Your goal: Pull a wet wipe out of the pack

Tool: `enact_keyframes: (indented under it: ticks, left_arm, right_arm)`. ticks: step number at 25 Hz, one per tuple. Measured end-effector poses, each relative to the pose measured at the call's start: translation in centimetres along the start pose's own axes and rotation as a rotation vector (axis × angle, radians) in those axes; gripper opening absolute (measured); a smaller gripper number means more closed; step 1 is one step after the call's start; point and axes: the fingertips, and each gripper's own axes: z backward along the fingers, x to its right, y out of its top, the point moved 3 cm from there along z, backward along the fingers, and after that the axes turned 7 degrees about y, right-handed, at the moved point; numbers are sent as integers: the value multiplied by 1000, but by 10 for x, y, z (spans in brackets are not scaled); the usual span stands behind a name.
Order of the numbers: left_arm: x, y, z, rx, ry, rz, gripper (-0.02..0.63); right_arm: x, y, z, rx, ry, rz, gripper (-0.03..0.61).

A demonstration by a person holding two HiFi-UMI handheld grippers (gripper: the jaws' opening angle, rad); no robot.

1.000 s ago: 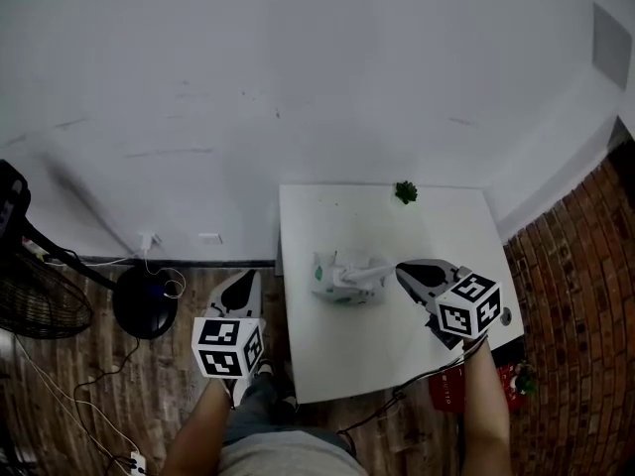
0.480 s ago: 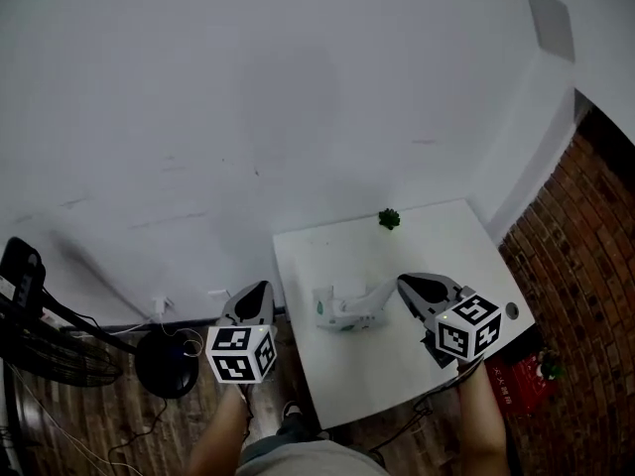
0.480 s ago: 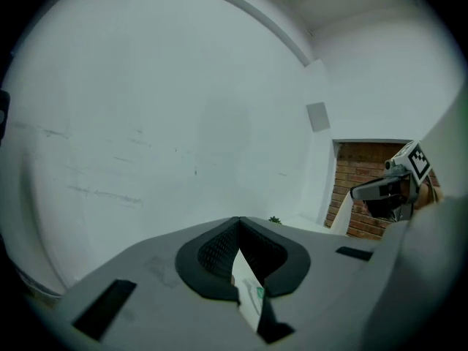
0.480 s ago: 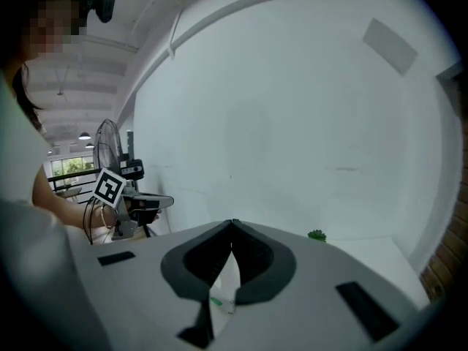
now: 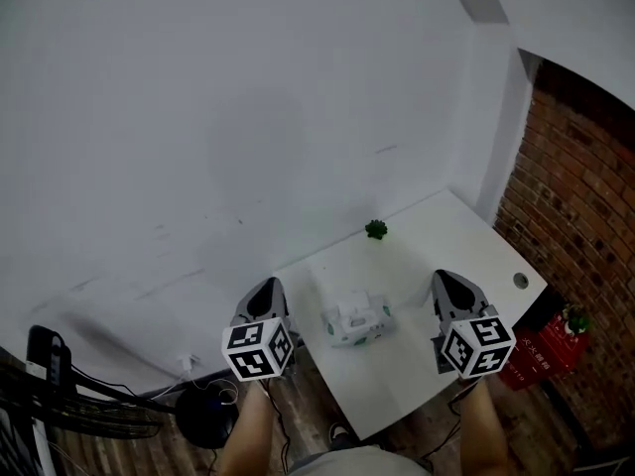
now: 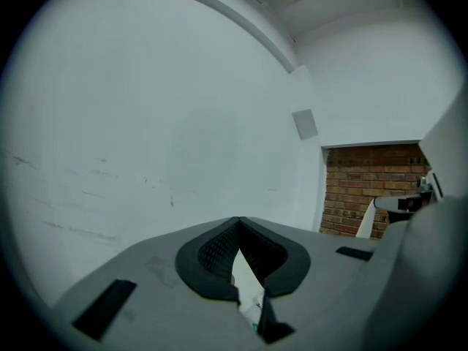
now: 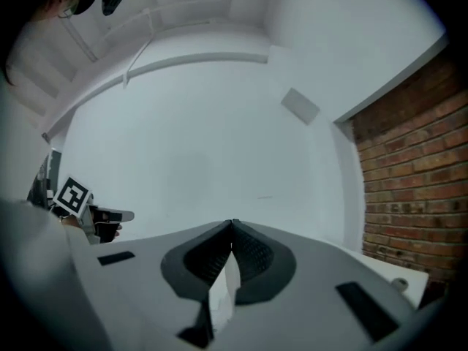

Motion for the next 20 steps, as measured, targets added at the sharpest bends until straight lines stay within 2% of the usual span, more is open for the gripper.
enact_keyframes:
  ticks: [4, 8, 15, 20]
  left_arm:
    - [11, 9, -8, 19, -31, 0, 0]
    - [17, 6, -12, 14, -51, -5, 0]
    - [19, -7, -18, -10, -62, 17, 0]
    - [17, -12, -22, -19, -61, 24, 0]
  right_arm:
    - [22, -6, 25, 51, -148, -44, 3]
    - [33, -10, 41, 69, -227, -64, 3]
    - [36, -13, 50, 51, -274, -46, 2]
    - [37, -13, 46, 59, -270, -62, 2]
